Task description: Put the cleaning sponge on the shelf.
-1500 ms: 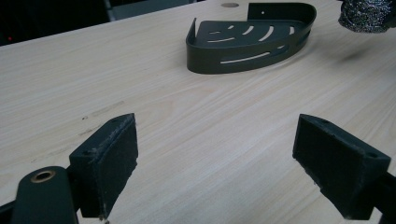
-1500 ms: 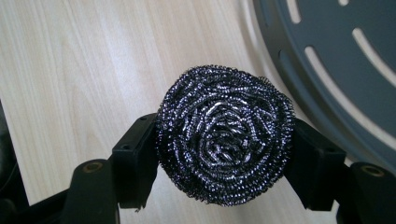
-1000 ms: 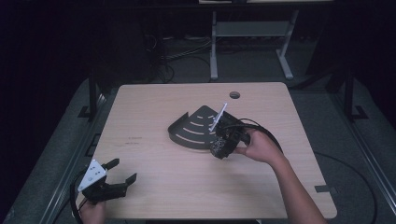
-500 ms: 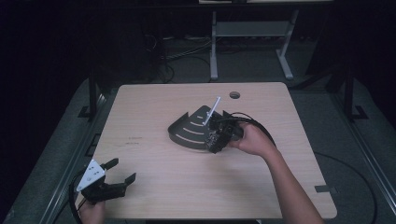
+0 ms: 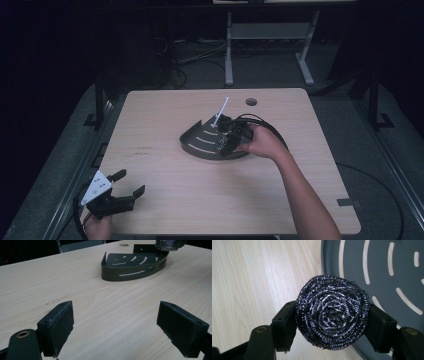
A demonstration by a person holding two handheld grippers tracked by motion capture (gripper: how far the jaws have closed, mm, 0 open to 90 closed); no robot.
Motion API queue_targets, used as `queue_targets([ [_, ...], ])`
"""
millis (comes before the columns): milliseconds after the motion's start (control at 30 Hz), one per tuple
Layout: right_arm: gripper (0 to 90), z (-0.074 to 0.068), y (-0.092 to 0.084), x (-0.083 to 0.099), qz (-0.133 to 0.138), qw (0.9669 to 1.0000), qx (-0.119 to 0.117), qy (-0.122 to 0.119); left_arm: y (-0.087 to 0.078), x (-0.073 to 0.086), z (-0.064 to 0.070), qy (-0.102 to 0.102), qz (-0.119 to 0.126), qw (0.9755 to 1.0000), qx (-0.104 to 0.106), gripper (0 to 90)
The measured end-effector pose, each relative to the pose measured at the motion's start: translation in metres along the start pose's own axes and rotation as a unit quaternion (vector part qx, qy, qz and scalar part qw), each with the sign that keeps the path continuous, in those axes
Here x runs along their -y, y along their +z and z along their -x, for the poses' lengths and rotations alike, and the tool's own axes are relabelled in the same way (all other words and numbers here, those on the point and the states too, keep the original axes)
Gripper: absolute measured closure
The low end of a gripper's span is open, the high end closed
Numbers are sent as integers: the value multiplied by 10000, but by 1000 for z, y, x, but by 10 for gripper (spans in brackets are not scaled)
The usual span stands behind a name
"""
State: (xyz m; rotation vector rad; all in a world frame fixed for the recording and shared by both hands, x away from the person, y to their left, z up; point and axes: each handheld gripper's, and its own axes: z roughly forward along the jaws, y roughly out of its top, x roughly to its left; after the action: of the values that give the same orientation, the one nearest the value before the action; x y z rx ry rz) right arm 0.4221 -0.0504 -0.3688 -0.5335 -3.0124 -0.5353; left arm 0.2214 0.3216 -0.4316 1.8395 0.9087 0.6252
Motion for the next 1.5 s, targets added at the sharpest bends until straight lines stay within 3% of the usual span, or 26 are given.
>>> queue_targets([
  [733, 323, 25, 16, -22, -38, 9998, -43, 179, 0, -1, 0, 5, 26, 10000, 11, 135],
  [1500, 320, 49, 46, -20, -210, 9983, 19, 550, -2, -1, 0, -5, 47, 10000, 7, 135],
])
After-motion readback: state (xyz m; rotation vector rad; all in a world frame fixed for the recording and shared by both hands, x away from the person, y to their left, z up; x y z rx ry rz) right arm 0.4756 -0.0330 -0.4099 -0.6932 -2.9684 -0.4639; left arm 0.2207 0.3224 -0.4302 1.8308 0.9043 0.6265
